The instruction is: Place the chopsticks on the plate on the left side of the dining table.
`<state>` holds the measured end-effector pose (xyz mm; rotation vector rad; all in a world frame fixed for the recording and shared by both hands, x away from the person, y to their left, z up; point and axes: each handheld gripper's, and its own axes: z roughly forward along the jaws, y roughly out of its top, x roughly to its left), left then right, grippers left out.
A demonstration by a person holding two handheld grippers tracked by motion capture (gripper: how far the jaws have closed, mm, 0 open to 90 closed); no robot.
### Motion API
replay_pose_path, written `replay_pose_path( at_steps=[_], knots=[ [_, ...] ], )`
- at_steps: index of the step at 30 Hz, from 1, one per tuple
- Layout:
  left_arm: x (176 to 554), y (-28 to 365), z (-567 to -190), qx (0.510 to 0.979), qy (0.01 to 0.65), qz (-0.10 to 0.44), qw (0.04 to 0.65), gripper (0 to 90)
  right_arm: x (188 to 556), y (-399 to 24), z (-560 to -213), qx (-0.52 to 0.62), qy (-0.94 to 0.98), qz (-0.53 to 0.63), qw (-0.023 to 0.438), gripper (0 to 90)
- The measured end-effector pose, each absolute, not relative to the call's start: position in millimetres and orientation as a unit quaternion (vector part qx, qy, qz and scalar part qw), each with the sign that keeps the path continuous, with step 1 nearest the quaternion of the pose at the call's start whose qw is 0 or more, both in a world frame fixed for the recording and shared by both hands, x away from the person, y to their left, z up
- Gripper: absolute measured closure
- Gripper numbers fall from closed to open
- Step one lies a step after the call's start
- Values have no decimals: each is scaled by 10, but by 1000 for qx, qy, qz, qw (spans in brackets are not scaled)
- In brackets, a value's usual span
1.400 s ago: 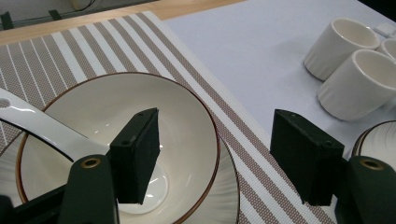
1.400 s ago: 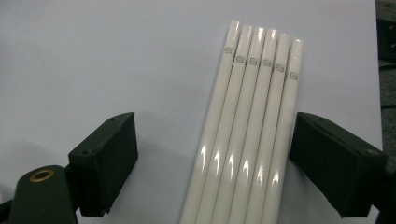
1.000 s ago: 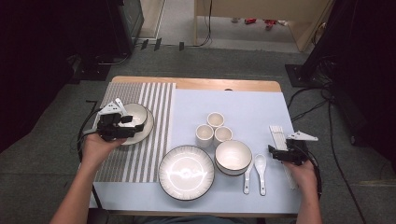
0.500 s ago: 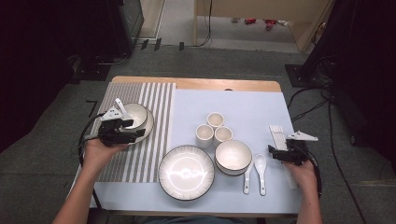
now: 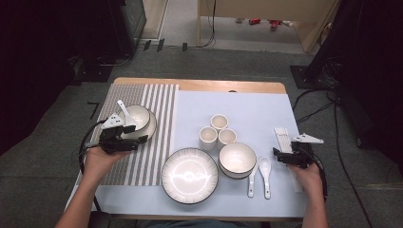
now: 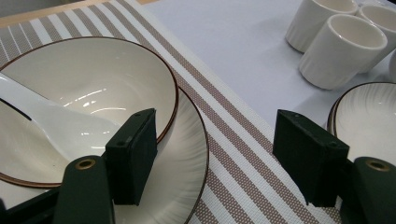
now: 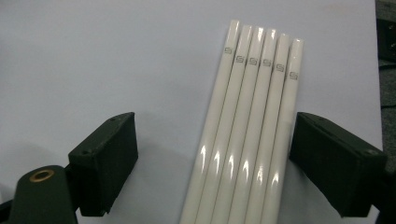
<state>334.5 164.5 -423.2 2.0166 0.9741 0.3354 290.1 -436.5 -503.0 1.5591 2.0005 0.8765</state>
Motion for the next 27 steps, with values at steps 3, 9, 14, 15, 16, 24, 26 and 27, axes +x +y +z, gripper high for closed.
replay_pose_path(
  at_steps=[3,9,14,15,16,24,26,27],
  knots=[
    [3323,1645,-4223,807,388,133,426,310,2901,-4366,-5030,566,726,318,227,145],
    [3271,1656,-4202,803,387,132,434,308,2902,-4366,-5029,566,726,318,226,145],
    [3238,1675,-4204,797,397,124,437,288,2902,-4366,-5030,566,726,318,226,145],
    [3229,1673,-4203,798,398,125,436,287,2902,-4367,-5030,566,726,318,227,145],
    [3221,1673,-4205,797,397,125,437,287,2901,-4366,-5030,566,726,318,226,145],
    [3146,1648,-4227,801,393,126,434,284,2901,-4366,-5030,566,726,319,226,145],
    [3127,1621,-4240,804,394,135,425,286,2902,-4367,-5030,566,726,319,226,145],
    [3127,1621,-4240,804,394,135,425,286,2902,-4367,-5030,566,726,319,226,145]
  ],
)
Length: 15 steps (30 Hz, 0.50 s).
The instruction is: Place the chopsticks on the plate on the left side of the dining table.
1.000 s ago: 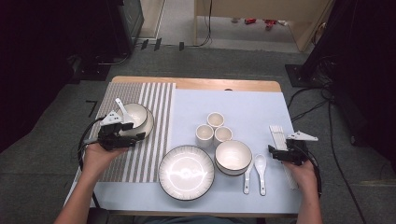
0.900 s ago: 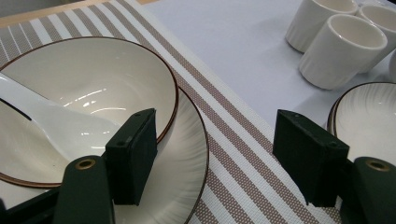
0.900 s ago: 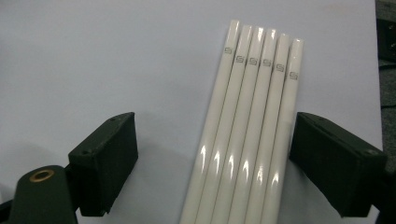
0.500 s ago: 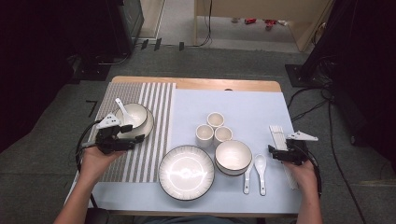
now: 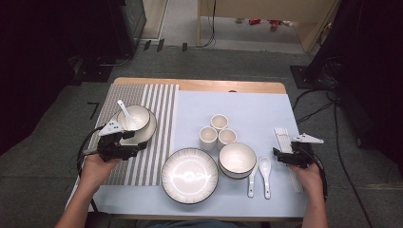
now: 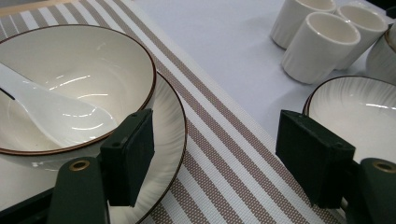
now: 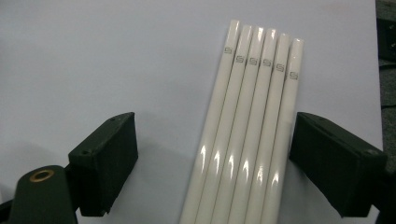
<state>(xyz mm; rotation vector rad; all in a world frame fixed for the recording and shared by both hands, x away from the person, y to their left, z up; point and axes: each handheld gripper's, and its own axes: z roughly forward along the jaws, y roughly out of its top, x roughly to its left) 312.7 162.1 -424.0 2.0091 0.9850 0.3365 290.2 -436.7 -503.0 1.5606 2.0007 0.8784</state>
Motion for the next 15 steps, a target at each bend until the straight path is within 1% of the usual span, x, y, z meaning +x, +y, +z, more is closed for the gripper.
replay_pose_path(
  at_steps=[4,8,15],
  knots=[
    [3097,1554,-4287,816,391,142,402,283,2901,-4367,-5030,566,726,319,226,145],
    [3078,1551,-4326,819,383,125,409,269,2901,-4367,-5030,566,726,318,226,145],
    [3054,1560,-4356,820,379,124,410,269,2901,-4366,-5030,566,726,318,227,145]
  ],
)
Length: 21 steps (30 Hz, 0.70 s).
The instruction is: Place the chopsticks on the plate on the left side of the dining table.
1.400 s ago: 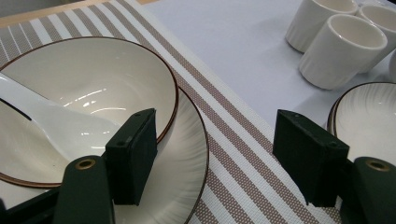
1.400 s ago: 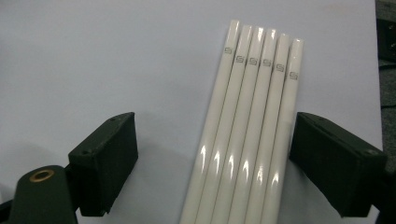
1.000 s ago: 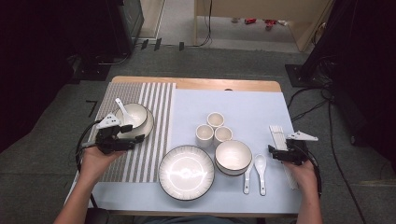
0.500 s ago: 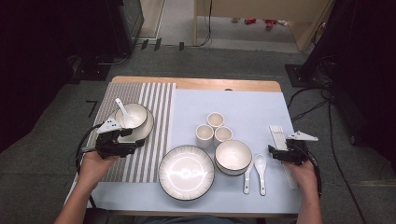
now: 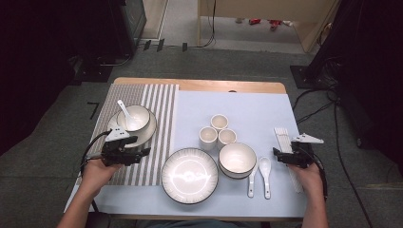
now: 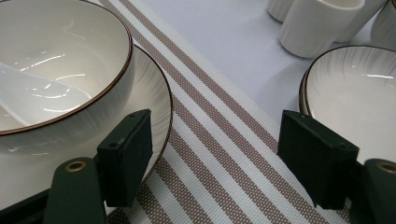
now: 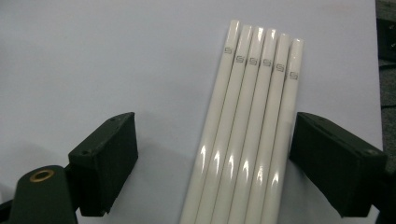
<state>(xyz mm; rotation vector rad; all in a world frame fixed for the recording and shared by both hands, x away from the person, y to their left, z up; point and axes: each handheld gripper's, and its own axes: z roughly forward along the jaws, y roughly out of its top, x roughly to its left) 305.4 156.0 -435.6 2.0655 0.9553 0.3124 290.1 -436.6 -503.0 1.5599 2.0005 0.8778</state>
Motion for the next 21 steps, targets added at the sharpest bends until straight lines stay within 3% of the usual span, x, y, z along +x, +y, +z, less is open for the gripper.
replay_pose_path(
  at_steps=[21],
  knots=[
    [2976,1597,-4497,822,361,105,427,266,2901,-4365,-5029,566,726,318,227,146]
  ],
)
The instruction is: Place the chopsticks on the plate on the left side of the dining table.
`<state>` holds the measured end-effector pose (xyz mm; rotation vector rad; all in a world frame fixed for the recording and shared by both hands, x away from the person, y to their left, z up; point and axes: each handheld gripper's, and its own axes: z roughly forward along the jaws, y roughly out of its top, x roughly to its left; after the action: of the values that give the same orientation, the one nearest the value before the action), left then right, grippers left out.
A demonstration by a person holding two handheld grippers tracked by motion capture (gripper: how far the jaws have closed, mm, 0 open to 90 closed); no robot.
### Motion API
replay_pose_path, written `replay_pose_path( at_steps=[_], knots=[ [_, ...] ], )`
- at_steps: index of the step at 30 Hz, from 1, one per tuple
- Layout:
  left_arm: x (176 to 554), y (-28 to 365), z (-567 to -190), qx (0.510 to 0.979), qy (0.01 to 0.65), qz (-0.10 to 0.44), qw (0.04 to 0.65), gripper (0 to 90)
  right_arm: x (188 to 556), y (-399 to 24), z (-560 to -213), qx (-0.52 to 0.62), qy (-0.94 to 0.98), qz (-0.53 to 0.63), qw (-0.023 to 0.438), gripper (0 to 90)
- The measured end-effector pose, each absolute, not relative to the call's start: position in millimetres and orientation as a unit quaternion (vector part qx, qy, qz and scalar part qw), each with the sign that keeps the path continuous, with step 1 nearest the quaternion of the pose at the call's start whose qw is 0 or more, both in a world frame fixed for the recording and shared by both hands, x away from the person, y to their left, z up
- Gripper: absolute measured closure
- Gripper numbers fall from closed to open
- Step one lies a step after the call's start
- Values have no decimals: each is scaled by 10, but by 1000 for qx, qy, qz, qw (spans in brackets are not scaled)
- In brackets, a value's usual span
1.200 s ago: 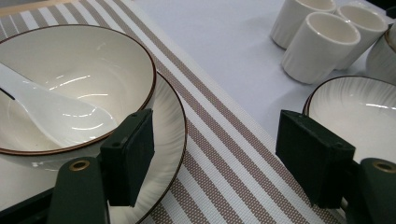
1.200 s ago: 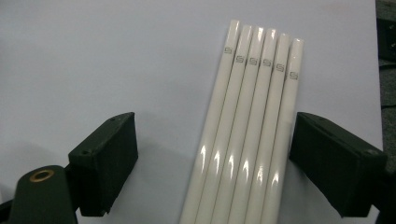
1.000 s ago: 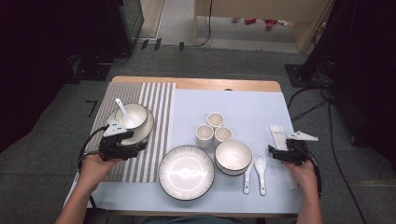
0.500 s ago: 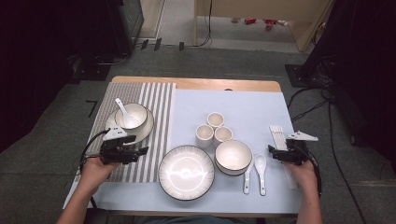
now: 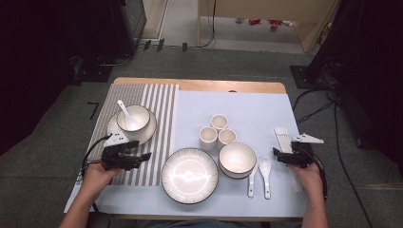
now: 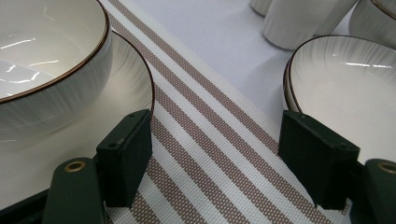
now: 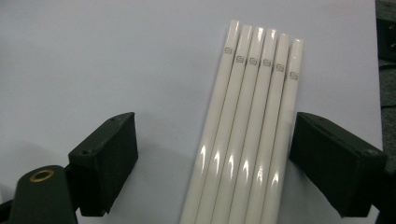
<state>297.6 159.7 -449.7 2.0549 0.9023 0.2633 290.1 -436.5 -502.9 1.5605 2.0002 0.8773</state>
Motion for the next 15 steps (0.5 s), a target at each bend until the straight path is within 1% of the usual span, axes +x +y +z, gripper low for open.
replay_pose_path(
  at_steps=[4,8,10,15],
  knots=[
    [2950,1582,-4524,826,356,108,423,266,2900,-4365,-5029,566,726,318,227,145],
    [2942,1587,-4534,826,355,98,427,266,2900,-4365,-5030,566,726,318,227,145],
    [2923,1579,-4538,830,348,103,425,266,2899,-4364,-5029,566,726,318,227,145],
    [2908,1566,-4556,828,351,100,426,266,2900,-4364,-5029,566,726,318,227,145]
  ],
)
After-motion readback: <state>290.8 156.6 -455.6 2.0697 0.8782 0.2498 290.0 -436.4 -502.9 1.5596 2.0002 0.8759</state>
